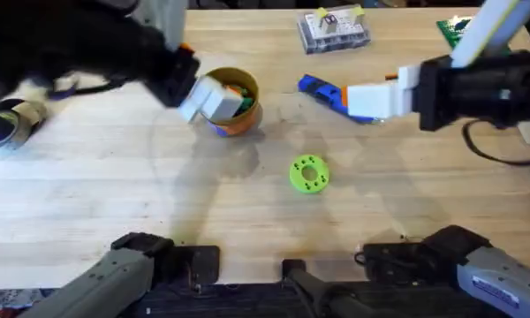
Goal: Pick up the gripper from the table and insert it into the empty holder that is missing its gripper. Then pick up a screw, insert it into the mounting hole, and use the screwdriver to tighten it. Finally, clean up the table by picking up the vegetable and placing it into the bucket.
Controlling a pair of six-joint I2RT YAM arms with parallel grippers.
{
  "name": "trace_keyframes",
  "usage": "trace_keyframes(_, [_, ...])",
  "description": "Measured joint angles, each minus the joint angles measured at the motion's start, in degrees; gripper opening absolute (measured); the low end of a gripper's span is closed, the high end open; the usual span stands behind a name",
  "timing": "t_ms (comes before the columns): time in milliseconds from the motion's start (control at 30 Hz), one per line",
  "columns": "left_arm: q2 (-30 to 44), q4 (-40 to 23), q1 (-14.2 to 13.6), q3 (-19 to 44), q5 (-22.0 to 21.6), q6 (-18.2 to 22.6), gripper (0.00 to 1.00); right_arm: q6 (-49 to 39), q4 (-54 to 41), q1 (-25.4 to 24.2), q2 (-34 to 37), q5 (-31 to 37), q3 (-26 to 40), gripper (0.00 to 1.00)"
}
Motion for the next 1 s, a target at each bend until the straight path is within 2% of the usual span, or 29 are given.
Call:
trace_keyframes(133, [-7.87, -8.28, -0.01, 0.03, -1.31, 0.02, 0.986, 0.64, -5.92, 0.00, -2.16, 0.01, 1.64, 0.958])
trace_keyframes(233, [-11.20, -12.03, 0.00, 0.02, -1.58, 0.02, 0.986, 2.16, -8.44, 0.00, -4.49, 0.01, 1.72, 0.958])
trace_keyframes(533, [-14.26, -12.62, 0.00, 0.02, -1.80, 0.02, 0.986, 6.89, -8.75, 0.00, -9.96, 0.01, 1.77, 0.958])
trace_keyframes(1000, [-14.15, -13.10, 0.00, 0.02, -1.81, 0.02, 0.986, 7.34, -8.76, 0.00, -10.36, 0.01, 1.79, 0.958])
